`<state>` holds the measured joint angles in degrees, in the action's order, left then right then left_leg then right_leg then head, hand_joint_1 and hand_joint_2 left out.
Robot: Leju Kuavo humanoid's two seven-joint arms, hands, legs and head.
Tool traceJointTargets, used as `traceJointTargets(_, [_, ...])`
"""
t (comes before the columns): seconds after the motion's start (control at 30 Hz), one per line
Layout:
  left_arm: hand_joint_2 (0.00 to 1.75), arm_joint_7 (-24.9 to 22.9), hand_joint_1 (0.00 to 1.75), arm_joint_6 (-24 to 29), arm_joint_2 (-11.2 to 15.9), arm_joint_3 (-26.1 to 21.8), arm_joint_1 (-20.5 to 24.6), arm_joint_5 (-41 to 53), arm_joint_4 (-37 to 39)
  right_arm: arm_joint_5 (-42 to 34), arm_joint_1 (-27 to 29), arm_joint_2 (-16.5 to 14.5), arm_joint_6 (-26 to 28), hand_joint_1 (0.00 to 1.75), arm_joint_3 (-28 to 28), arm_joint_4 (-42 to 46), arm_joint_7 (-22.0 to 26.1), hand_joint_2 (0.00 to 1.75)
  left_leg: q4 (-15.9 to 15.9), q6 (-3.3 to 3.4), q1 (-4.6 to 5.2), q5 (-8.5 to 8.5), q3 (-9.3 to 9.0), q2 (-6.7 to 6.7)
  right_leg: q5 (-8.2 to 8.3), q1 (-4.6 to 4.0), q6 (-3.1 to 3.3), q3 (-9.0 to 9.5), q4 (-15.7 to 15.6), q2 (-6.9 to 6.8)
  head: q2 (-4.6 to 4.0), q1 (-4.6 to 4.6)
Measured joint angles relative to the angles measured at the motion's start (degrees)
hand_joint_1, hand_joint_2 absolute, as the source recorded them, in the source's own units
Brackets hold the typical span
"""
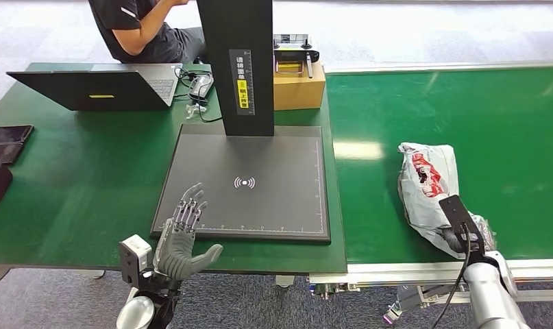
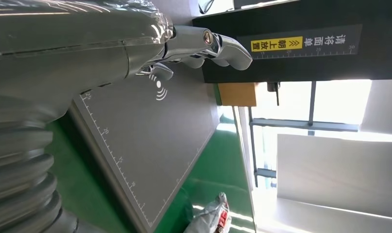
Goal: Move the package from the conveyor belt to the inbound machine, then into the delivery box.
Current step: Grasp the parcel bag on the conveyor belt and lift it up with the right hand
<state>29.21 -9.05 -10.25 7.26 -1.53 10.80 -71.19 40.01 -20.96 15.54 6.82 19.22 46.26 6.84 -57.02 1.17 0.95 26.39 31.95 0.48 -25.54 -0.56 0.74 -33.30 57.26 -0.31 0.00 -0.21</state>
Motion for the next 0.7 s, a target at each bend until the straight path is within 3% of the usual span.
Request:
traceJointTargets(0.17, [1.75, 0.02, 0.0, 0.09, -0.05, -0.07, -0.08, 0.02, -0.02, 7.72, 2.96, -1.45, 8.78, 1.75, -1.53, 8.17, -2.2, 1.75, 0.0, 0.0, 0.0, 0.0, 0.05, 0.01, 0.0, 0.0, 0.0, -0.06, 0.0, 0.01, 0.0, 0.0])
traceJointTargets(0.4, [1.75, 0.02, 0.0, 0.11, -0.09, -0.09, -0.11, 0.04, -0.02, 9.08, 4.88, -2.96, 10.01, 1.75, -1.94, 14.93, -2.57, 1.75, 0.0, 0.0, 0.0, 0.0, 0.07, 0.0, -0.02, 0.0, 0.01, -0.09, 0.0, 0.01, 0.0, -0.01])
traceJointTargets(0.7, [1.75, 0.15, 0.0, 0.05, -0.11, -0.09, -0.09, 0.36, -0.02, 12.86, 7.89, -4.01, 15.6, 1.75, -3.97, 25.2, 2.31, 1.75, 0.0, 0.0, 0.0, 0.0, 0.08, 0.0, -0.02, 0.0, 0.01, -0.11, 0.0, 0.01, 0.0, -0.01])
